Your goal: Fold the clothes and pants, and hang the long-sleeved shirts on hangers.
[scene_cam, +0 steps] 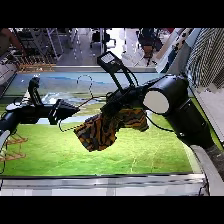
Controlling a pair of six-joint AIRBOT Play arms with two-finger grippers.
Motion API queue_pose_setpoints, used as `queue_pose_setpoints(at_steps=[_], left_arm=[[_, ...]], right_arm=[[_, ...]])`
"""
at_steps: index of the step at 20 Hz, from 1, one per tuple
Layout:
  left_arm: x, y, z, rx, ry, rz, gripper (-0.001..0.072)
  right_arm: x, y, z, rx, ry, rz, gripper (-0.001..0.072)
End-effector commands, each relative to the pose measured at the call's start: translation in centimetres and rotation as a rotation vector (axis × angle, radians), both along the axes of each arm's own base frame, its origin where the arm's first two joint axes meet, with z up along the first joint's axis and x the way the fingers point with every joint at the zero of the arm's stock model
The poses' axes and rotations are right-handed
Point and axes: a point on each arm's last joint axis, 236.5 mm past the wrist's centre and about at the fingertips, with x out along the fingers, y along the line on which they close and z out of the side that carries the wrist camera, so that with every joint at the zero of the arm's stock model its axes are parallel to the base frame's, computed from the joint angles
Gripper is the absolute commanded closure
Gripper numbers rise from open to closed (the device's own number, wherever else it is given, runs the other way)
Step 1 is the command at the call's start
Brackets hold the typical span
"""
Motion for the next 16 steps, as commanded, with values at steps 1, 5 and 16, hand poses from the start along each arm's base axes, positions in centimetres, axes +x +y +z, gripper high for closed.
queue_pose_setpoints(at_steps=[1,5,16], left_arm=[[-1.1,0.2,-0.6,-0.044,0.061,-0.083,0.0697],[-0.8,0.2,-0.8,-0.052,0.071,-0.080,0.0697],[-0.2,0.5,1.0,-0.131,0.052,-0.054,0.0697]], right_arm=[[-0.3,0.7,0.8,-0.057,-0.095,0.144,0.0693],[-3.3,3.4,0.9,-0.008,-0.071,0.331,0.0694],[1.7,-5.5,2.5,-0.444,-0.334,0.243,0.0123]])
